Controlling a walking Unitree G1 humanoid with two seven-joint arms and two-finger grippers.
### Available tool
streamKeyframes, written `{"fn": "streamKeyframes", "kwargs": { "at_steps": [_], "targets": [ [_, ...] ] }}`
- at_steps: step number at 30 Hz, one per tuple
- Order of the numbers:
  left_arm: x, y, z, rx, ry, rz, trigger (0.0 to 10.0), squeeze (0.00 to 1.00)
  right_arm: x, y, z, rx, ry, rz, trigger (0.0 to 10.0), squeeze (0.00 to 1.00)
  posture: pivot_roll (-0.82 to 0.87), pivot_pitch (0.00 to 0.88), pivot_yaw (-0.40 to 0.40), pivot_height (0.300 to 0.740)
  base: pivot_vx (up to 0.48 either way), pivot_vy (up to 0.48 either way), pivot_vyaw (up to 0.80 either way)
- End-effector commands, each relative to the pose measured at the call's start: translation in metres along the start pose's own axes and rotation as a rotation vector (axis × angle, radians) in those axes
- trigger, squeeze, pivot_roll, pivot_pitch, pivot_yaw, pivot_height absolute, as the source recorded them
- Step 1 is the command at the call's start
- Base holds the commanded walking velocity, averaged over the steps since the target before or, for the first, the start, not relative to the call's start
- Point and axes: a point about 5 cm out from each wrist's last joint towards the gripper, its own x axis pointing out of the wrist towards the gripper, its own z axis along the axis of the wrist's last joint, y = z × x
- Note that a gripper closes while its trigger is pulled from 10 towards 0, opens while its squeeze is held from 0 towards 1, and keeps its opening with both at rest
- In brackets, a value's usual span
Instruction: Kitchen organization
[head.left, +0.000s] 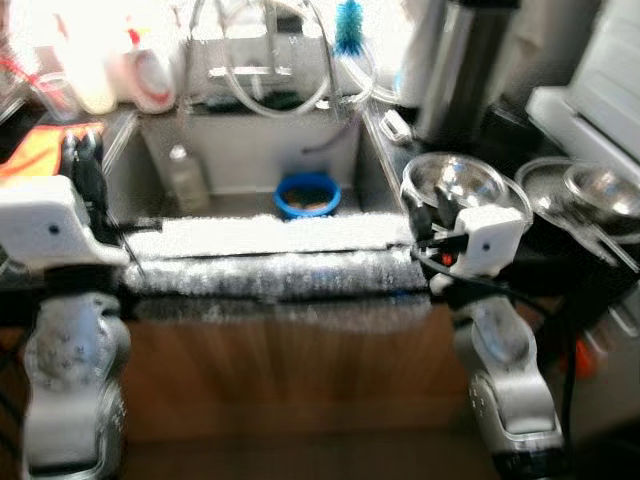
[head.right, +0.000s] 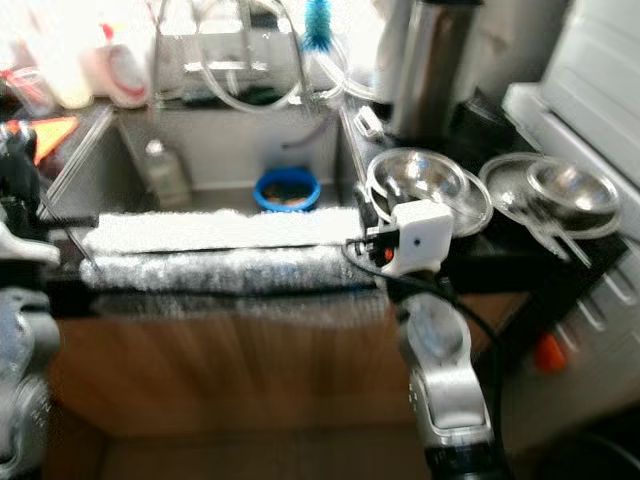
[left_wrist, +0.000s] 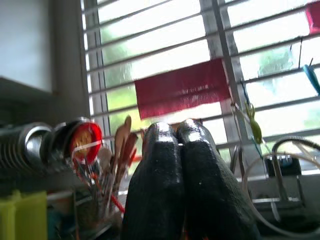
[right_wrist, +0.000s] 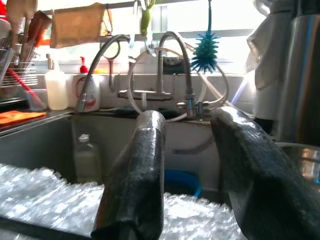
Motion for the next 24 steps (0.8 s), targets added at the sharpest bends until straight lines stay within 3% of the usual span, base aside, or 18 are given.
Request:
{"fn": "streamKeyframes", "kwargs": {
  "at_steps": [1, 6, 12, 14, 16, 18, 20, 23, 24],
  "targets": [
    [-0.008, -0.004, -0.004, 0.003, 0.039, -0.025, 10.0, 0.00, -0.002, -0.001, 0.000, -0.004, 0.006, -0.001, 10.0, 0.00, -0.11, 0.000, 0.020, 0.740, 0.000, 0.000, 0.00],
    [-0.038, -0.004, -0.026, 0.001, 0.189, -0.022, 10.0, 0.00, -0.002, 0.002, -0.001, 0.002, 0.013, 0.017, 10.0, 0.00, -0.11, 0.000, 0.024, 0.740, 0.000, 0.000, 0.00],
    [-0.036, 0.003, -0.022, -0.008, 0.182, 0.025, 10.0, 0.00, -0.003, 0.001, -0.001, 0.000, 0.014, 0.016, 10.0, 0.00, -0.11, 0.000, 0.021, 0.740, 0.000, 0.000, 0.00],
    [-0.026, 0.012, -0.017, -0.119, 0.156, 0.114, 10.0, 0.00, -0.002, 0.001, -0.001, 0.000, 0.011, 0.015, 10.0, 0.00, -0.10, 0.000, 0.019, 0.740, 0.000, 0.000, 0.00],
    [-0.026, 0.012, -0.017, -0.128, 0.156, 0.114, 10.0, 0.00, -0.002, 0.001, -0.001, 0.001, 0.010, 0.015, 10.0, 0.00, -0.10, 0.000, 0.019, 0.740, 0.000, 0.000, 0.00],
    [-0.024, 0.019, -0.019, -0.365, 0.155, 0.268, 10.0, 0.00, -0.001, 0.001, 0.000, 0.003, 0.004, 0.013, 10.0, 0.00, -0.11, 0.000, 0.021, 0.740, 0.000, 0.000, 0.00],
    [-0.023, 0.025, -0.022, -0.530, 0.149, 0.380, 10.0, 0.00, -0.001, 0.001, 0.000, 0.004, 0.002, 0.012, 10.0, 0.00, -0.11, 0.000, 0.022, 0.740, 0.000, 0.000, 0.00],
    [-0.023, 0.030, -0.027, -0.670, 0.146, 0.437, 10.0, 0.00, -0.001, 0.001, 0.000, 0.003, 0.001, 0.012, 10.0, 0.00, -0.11, 0.000, 0.023, 0.740, 0.000, 0.000, 0.00],
    [-0.023, 0.030, -0.027, -0.670, 0.146, 0.437, 10.0, 0.00, -0.001, 0.001, 0.000, 0.003, 0.001, 0.012, 10.0, 0.00, -0.11, 0.000, 0.023, 0.740, 0.000, 0.000, 0.00]
  ]
}}
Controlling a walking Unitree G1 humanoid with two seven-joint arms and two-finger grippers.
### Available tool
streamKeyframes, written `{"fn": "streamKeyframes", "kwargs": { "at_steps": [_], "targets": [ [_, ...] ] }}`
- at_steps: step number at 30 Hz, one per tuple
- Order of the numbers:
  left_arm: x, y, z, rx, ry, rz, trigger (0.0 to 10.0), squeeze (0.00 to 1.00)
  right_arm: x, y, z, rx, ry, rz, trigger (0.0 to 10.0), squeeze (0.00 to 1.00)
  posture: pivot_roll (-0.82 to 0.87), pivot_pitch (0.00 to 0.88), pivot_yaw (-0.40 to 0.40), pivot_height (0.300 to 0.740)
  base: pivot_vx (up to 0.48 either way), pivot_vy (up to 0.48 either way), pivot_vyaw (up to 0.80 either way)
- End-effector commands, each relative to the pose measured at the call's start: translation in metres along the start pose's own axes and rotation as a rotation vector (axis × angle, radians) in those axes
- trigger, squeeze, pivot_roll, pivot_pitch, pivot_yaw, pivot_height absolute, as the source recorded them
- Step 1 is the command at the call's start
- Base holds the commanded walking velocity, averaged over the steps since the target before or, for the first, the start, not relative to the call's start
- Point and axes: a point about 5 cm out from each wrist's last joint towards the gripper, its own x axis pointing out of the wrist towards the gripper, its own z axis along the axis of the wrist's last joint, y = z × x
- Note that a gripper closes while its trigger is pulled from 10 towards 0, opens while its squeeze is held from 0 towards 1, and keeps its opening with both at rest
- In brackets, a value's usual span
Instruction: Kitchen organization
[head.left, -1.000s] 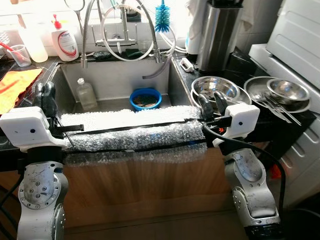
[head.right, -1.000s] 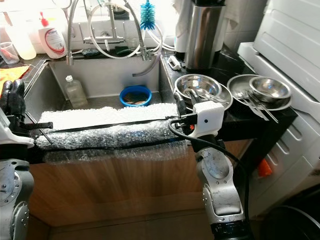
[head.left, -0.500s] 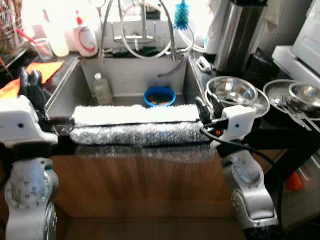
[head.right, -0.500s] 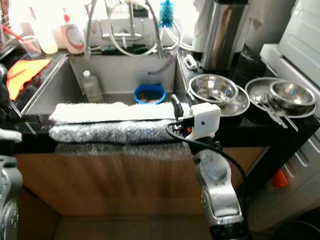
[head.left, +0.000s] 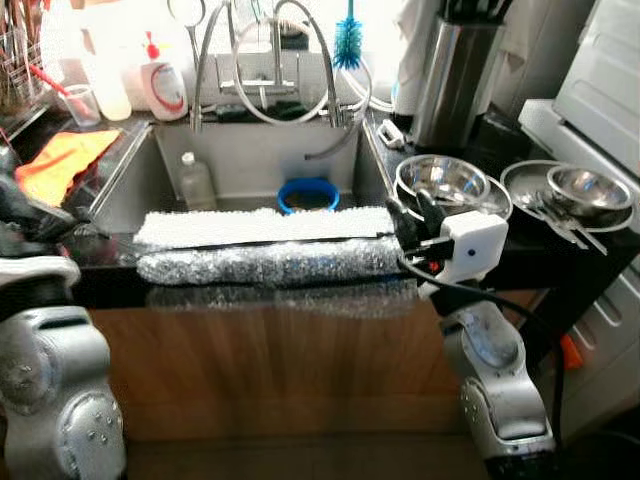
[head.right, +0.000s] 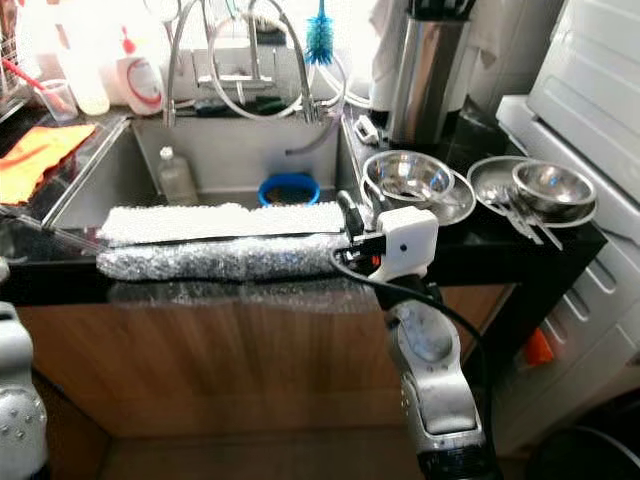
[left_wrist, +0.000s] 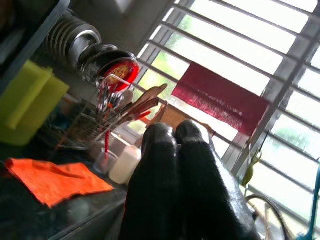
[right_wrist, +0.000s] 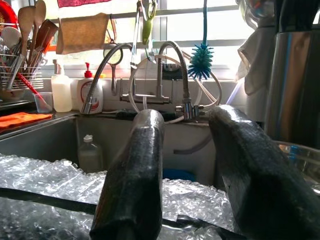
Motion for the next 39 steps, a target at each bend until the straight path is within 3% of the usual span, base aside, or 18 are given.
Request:
{"fn": "streamKeyframes", "kwargs": {
  "at_steps": [1, 2, 3, 4, 7, 8, 9, 12, 17, 20, 25, 30, 34, 39],
  "targets": [
    [-0.001, 0.016, -0.009, -0.120, 0.054, 0.065, 10.0, 0.00, 0.001, 0.001, 0.003, -0.002, -0.012, 0.006, 10.0, 0.00, -0.11, 0.000, 0.024, 0.740, 0.000, 0.000, 0.00],
    [-0.001, 0.016, -0.009, -0.120, 0.054, 0.065, 10.0, 0.00, 0.001, 0.001, 0.003, -0.002, -0.012, 0.006, 10.0, 0.00, -0.11, 0.000, 0.024, 0.740, 0.000, 0.000, 0.00],
    [-0.005, 0.023, -0.017, -0.236, 0.120, 0.081, 10.0, 0.00, 0.001, 0.001, 0.003, -0.001, -0.012, 0.006, 10.0, 0.00, -0.11, 0.000, 0.024, 0.740, 0.000, 0.000, 0.00],
    [-0.007, 0.024, -0.021, -0.286, 0.150, 0.079, 10.0, 0.00, 0.001, 0.001, 0.003, -0.001, -0.012, 0.006, 10.0, 0.00, -0.11, 0.000, 0.024, 0.740, 0.000, 0.000, 0.00],
    [-0.009, 0.033, -0.027, -0.341, 0.193, 0.107, 10.0, 0.00, 0.001, 0.003, 0.003, 0.001, -0.011, 0.010, 10.0, 0.00, -0.11, 0.000, 0.028, 0.740, 0.000, 0.000, 0.00],
    [-0.009, 0.039, -0.030, -0.444, 0.225, 0.126, 10.0, 0.00, 0.001, 0.003, 0.003, 0.001, -0.010, 0.014, 10.0, 0.00, -0.11, 0.000, 0.028, 0.740, 0.000, 0.000, 0.00],
    [-0.009, 0.041, -0.031, -0.481, 0.238, 0.132, 10.0, 0.00, 0.001, 0.003, 0.002, 0.000, -0.009, 0.015, 10.0, 0.00, -0.11, 0.000, 0.028, 0.740, 0.000, 0.000, 0.00],
    [-0.008, 0.045, -0.032, -0.525, 0.291, 0.122, 10.0, 0.00, 0.001, 0.003, 0.002, -0.001, -0.008, 0.015, 10.0, 0.00, -0.11, 0.000, 0.028, 0.740, 0.000, 0.000, 0.00],
    [-0.009, 0.050, -0.035, -0.455, 0.453, -0.001, 10.0, 0.00, 0.001, 0.000, 0.002, -0.010, -0.006, 0.014, 10.0, 0.00, -0.11, 0.000, 0.031, 0.740, 0.000, 0.000, 0.00],
    [-0.009, 0.058, -0.033, -0.383, 0.489, -0.034, 10.0, 0.00, 0.001, 0.000, 0.002, -0.016, -0.006, 0.018, 10.0, 0.00, -0.11, 0.000, 0.033, 0.740, 0.000, 0.000, 0.00],
    [-0.016, 0.068, -0.033, -0.413, 0.532, -0.018, 10.0, 0.00, 0.001, 0.000, 0.002, -0.027, -0.005, 0.028, 10.0, 0.00, -0.11, 0.000, 0.033, 0.740, 0.000, 0.000, 0.00],
    [-0.027, 0.076, -0.037, -0.665, 0.467, 0.095, 10.0, 0.00, 0.001, -0.001, 0.002, -0.034, -0.004, 0.032, 10.0, 0.00, -0.11, 0.000, 0.037, 0.740, 0.000, 0.000, 0.00],
    [-0.035, 0.079, -0.045, -0.751, 0.434, 0.162, 10.0, 0.00, 0.001, 0.001, 0.001, -0.031, -0.003, 0.035, 10.0, 0.00, -0.11, 0.000, 0.041, 0.740, 0.000, 0.000, 0.00],
    [-0.040, 0.083, -0.050, -0.796, 0.424, 0.190, 10.0, 0.00, 0.000, 0.002, 0.000, -0.029, 0.001, 0.040, 10.0, 0.00, -0.11, 0.000, 0.043, 0.740, 0.000, 0.000, 0.00]
  ]
}}
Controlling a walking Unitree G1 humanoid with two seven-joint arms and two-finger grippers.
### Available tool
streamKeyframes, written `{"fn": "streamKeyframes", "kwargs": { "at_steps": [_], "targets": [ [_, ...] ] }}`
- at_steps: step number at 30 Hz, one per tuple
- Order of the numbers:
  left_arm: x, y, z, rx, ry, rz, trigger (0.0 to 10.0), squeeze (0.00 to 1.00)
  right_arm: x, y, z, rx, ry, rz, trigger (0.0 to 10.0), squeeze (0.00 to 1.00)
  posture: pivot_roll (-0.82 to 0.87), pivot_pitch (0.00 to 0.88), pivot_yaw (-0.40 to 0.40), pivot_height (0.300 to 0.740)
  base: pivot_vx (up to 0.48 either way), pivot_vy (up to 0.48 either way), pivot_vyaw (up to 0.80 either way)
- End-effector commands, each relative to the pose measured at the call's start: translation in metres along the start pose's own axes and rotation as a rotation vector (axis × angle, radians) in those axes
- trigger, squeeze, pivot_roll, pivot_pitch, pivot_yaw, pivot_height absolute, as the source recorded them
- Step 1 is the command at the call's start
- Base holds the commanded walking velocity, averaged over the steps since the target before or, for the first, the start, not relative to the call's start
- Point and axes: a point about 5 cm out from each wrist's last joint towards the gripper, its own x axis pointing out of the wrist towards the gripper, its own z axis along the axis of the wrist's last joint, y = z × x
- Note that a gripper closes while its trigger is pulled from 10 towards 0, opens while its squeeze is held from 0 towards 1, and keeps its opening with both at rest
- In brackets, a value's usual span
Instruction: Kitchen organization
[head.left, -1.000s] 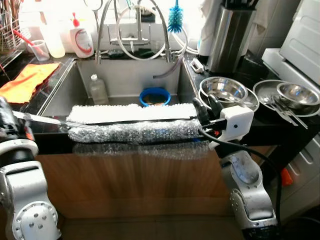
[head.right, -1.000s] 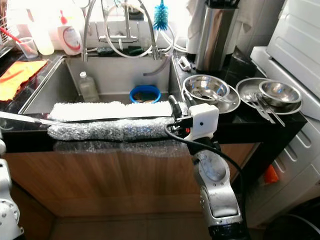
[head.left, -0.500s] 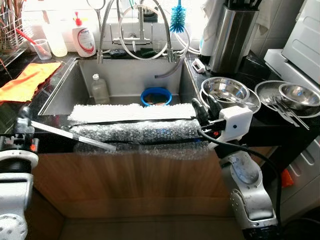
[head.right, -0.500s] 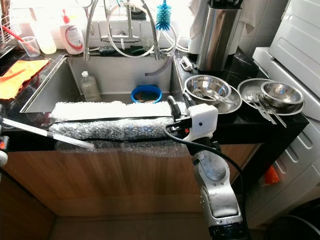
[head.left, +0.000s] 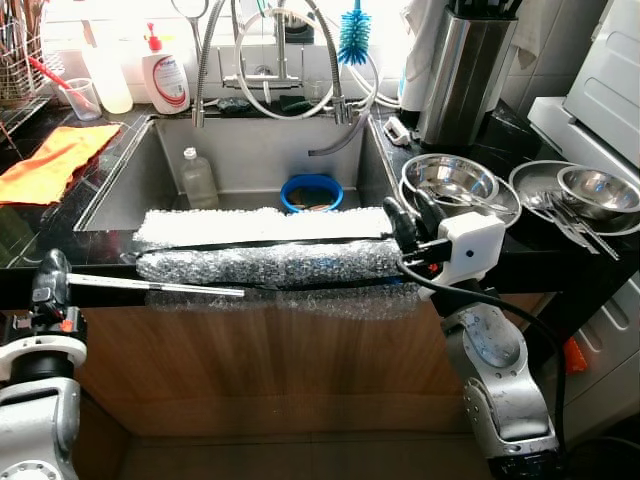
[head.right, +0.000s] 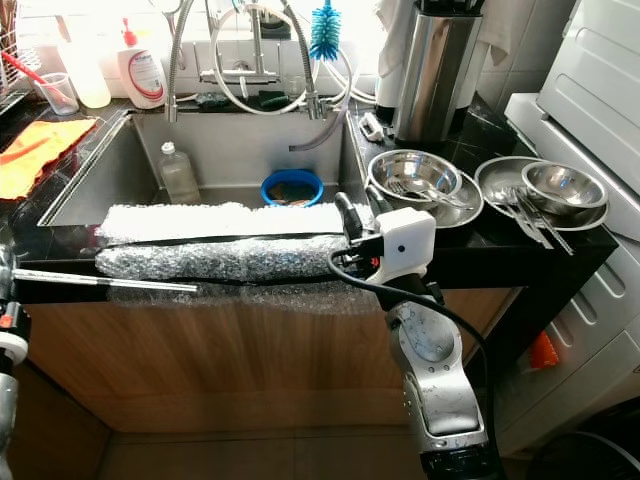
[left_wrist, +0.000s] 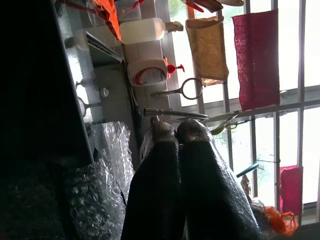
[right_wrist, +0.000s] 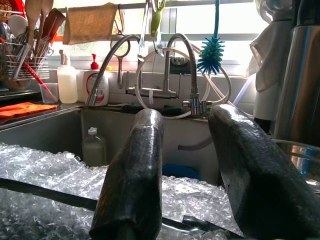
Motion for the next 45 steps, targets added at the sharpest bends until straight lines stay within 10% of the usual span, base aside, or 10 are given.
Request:
{"fn": "streamKeyframes", "kwargs": {
  "at_steps": [1, 45],
  "targets": [
    [-0.0001, 0.0005, 0.0032, -0.035, -0.018, -0.011, 10.0, 0.00, -0.0001, 0.0014, 0.0002, -0.006, -0.001, 0.011, 10.0, 0.00, -0.11, 0.000, 0.046, 0.740, 0.000, 0.000, 0.00],
    [-0.0020, 0.0006, -0.0033, -0.147, -0.049, -0.115, 10.0, 0.00, 0.0026, 0.0033, 0.0030, -0.016, -0.024, 0.024, 10.0, 0.00, -0.11, 0.000, 0.041, 0.740, 0.000, 0.000, 0.00]
  ]
}}
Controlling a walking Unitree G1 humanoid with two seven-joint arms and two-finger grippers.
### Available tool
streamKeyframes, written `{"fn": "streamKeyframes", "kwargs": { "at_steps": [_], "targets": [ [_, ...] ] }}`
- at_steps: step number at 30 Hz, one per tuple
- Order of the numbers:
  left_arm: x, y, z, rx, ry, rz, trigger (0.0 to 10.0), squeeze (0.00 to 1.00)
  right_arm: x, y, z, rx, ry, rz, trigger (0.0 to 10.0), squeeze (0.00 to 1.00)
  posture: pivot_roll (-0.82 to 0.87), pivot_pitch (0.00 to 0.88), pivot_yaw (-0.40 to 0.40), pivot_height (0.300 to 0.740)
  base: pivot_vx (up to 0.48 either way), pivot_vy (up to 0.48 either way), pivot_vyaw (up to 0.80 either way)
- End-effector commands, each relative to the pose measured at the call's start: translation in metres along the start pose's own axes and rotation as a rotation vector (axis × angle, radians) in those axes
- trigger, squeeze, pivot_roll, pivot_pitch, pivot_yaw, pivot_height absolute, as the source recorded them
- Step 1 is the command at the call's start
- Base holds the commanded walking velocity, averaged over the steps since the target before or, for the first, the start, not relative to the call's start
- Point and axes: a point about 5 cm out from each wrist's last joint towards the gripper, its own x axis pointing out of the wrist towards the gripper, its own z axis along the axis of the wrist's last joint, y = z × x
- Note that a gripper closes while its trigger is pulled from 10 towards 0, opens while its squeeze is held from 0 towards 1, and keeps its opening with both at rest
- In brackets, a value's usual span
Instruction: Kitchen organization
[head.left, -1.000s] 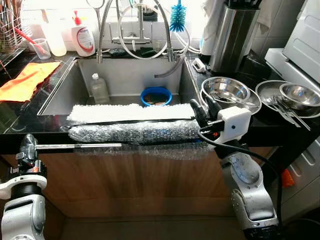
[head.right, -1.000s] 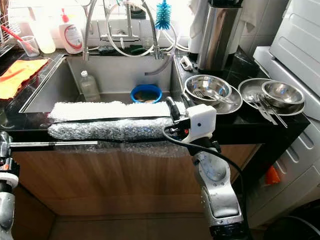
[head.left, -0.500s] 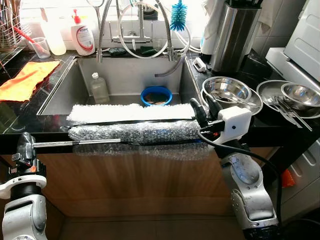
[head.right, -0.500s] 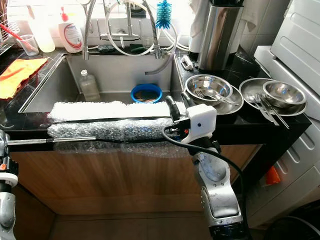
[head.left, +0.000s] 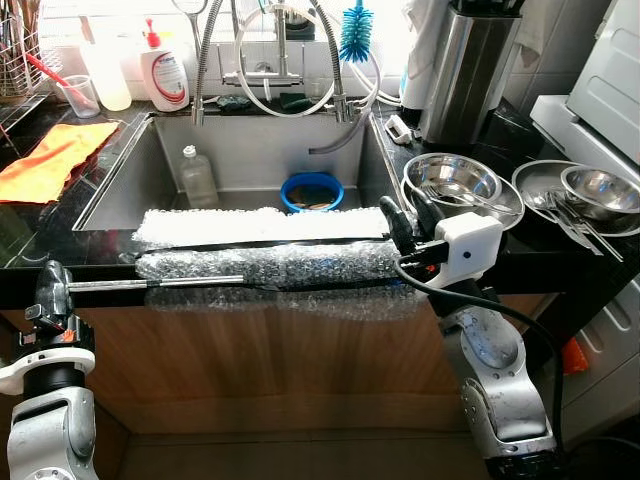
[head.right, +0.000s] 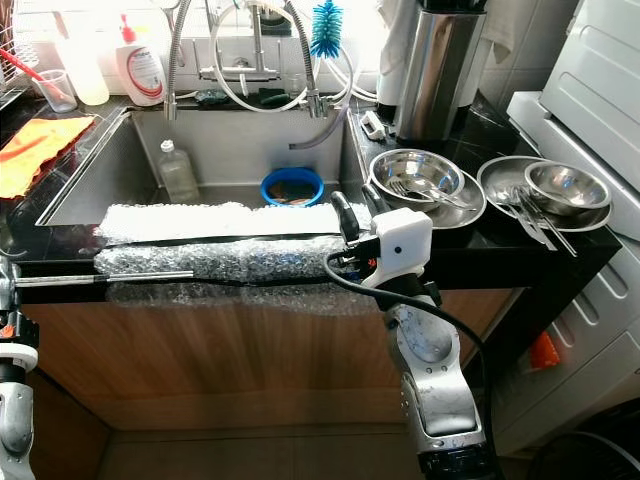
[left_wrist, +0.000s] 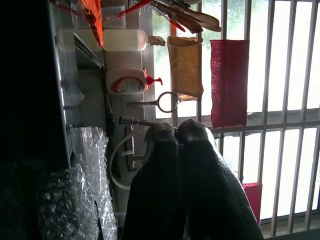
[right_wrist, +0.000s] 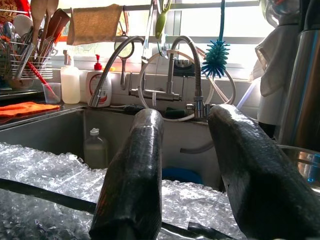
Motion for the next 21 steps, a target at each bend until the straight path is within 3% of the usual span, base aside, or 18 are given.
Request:
{"fn": "streamKeyframes", "kwargs": {
  "at_steps": [1, 10, 21],
  "targets": [
    [0.0024, -0.0028, -0.0011, -0.008, 0.000, -0.023, 10.0, 0.00, 0.0025, 0.0011, 0.0011, -0.002, -0.005, 0.011, 10.0, 0.00, -0.11, 0.000, 0.041, 0.740, 0.000, 0.000, 0.00],
    [0.0033, -0.0037, -0.0008, -0.013, -0.010, -0.033, 10.0, 0.00, 0.0028, 0.0029, 0.0017, -0.030, -0.008, 0.027, 10.0, 0.00, -0.11, 0.000, 0.038, 0.740, 0.000, 0.000, 0.00],
    [0.0042, -0.0045, -0.0008, -0.017, -0.015, -0.043, 10.0, 0.00, 0.0031, 0.0053, 0.0032, -0.055, -0.020, 0.044, 10.0, 0.00, -0.11, 0.000, 0.038, 0.740, 0.257, 0.000, 0.00]
  ]
}}
